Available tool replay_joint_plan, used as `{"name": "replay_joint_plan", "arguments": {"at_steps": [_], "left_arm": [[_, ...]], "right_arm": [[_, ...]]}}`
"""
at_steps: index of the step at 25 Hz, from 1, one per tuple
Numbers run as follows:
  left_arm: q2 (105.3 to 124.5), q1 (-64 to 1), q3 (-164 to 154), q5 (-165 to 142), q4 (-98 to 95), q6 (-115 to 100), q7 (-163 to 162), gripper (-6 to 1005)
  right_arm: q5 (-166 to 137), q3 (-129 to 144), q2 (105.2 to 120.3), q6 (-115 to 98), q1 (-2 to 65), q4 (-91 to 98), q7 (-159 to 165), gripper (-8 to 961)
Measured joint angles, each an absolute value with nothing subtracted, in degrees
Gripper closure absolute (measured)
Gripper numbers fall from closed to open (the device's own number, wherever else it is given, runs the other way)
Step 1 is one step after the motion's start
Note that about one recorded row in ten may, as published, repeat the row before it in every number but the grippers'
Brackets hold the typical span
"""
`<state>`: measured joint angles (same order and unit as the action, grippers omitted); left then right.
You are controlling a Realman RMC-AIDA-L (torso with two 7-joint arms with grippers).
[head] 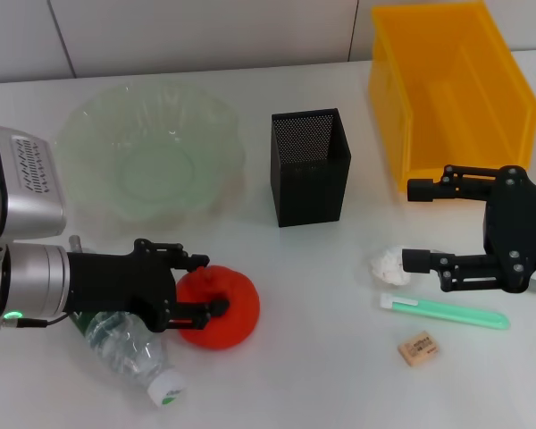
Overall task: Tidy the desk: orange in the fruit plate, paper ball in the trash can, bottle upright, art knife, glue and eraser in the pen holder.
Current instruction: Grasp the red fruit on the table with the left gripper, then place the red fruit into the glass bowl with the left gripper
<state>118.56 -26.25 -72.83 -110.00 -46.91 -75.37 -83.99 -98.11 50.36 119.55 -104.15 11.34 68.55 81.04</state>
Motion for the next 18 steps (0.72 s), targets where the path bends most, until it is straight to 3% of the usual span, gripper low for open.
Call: {"name": "replay_joint_plan", "arguments": {"at_steps": [2,5,16,18], "left_arm": [[118.56,-26.34,-72.92,-110.36,-46.91,-75.55,-84.02,217],[118.59,-26.35,-73.04,-110.60,-47.13,-75.95,-84.02,436],[118.87,-24.31,-73.77,-108.19,-52.40,-81.93,-83.41,786],[118.66,-22.36,-73.80,-104.82,-56.05,-82.99,-83.40,795]], "right_arm": [[-98.08,50.36,119.57,-104.15,11.34,68.54,81.04,189],[-98.08,50.33,119.58,-104.15,11.34,68.50,81.03,189],[-97.36,49.94,119.64,-104.15,11.42,67.21,81.03,190],[-97.13,49.94,119.61,-104.15,11.36,67.03,81.03,190]]}}
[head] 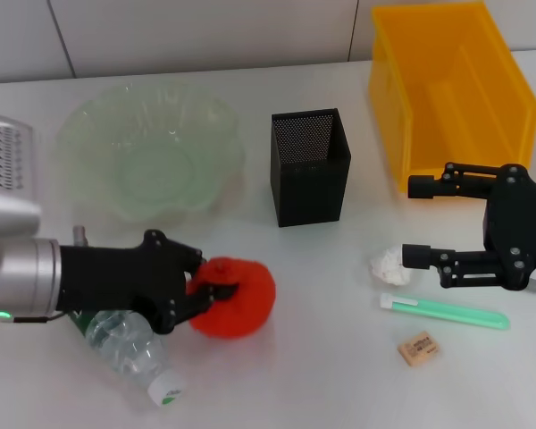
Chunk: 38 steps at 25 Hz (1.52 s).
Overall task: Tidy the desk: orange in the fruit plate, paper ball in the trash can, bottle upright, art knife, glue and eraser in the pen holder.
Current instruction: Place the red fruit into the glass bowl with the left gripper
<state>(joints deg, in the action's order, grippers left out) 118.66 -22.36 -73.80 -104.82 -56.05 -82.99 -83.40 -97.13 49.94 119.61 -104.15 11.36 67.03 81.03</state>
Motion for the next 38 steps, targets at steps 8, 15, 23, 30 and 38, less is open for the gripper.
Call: {"name": "replay_joint_plan", "arguments": {"at_steps": [8,15,23,30,38], "left_arm": [[118.56,-18.37,-72.70,-97.32,-65.67,-82.97,-83.65,830],[118.74,-21.77,-70.56,-90.13,-59.78,-65.89,-83.51,891],[118.71,-26.08,-70.12,-89.41,-52.55,-56.36,-80.28,906],[118.58,-28.47,-70.40,-89.75,-46.33,-48.52,-78.66,901],[118.50,-28.57,-70.11,-89.65,-44.55,-47.75,-77.49,896]], "right_arm": [[-96.59,49.94,119.56,-104.23,10.90,67.02,80.88,190],[-95.57,50.02,119.53,-106.19,10.93,65.90,80.62,190],[-95.18,49.85,119.47,-107.12,10.60,65.59,80.57,191],[-95.18,49.89,119.44,-107.17,10.33,65.47,80.58,191],[-95.18,49.19,119.44,-107.75,10.28,65.65,80.86,191]]}}
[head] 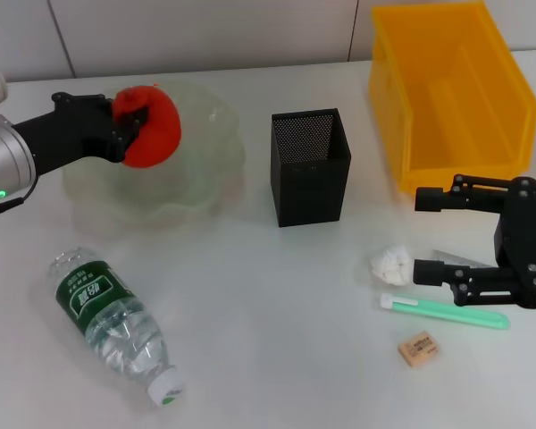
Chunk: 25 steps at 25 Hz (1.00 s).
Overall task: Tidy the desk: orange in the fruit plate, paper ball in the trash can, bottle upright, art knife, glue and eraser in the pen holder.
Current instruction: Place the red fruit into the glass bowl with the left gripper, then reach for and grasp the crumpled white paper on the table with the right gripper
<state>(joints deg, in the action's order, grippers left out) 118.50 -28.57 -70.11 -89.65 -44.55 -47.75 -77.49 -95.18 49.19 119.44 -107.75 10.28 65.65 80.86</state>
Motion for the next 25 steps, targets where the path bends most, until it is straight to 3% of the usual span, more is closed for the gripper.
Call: {"name": "replay_joint_plan", "arguments": {"at_steps": [6,15,25], "left_arm": [[118.64,-28.36,-70.60,-89.63,-44.06,-47.61,-76.46,852],[118.74,-28.73,-70.68,-89.67,-43.98,-47.31,-76.46,433],[118.46,-25.91,-70.01,-83.85,-48.61,-57.75,-76.46,241]], "right_arm": [[-95.18,49.21,119.44,-108.13,10.01,65.47,80.89,192],[-95.28,49.21,119.44,-108.47,9.54,65.48,80.93,192],[-101.31,43.90,119.11,-106.98,11.20,67.52,88.50,192]]}}
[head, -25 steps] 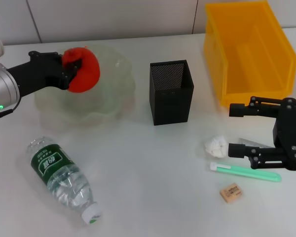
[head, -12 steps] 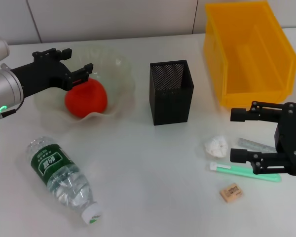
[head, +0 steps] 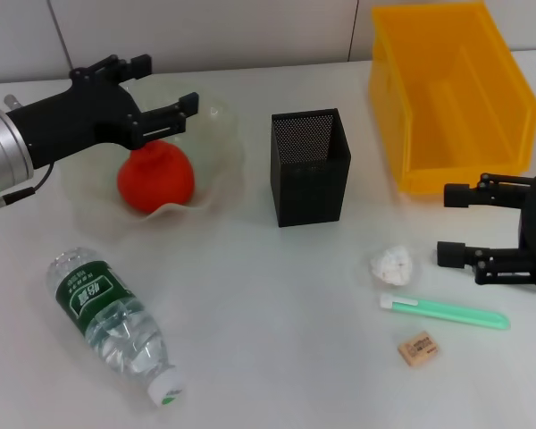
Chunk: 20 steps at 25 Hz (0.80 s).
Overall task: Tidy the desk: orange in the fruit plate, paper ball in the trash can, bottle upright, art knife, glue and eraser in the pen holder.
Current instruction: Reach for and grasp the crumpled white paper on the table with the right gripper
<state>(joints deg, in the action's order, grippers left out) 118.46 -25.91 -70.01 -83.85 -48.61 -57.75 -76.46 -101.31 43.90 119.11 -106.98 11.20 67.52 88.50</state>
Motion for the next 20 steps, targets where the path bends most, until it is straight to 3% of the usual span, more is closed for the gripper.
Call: {"name": "replay_joint_plan", "arguments": {"at_steps": [6,20], "left_arm": [[118.55,-21.33,-70.11,-81.77,-57.29,-73.35,-77.25,150],[118.66,-17.53,-70.68,-81.05,-57.85,-83.15,-75.77,150]], "right_arm": [[-110.19,41.26,119.25,-104.82,13.97,73.08,97.20,193],[-130.82,49.70,119.05,-107.58,23.39,93.64,122.23,193]]}}
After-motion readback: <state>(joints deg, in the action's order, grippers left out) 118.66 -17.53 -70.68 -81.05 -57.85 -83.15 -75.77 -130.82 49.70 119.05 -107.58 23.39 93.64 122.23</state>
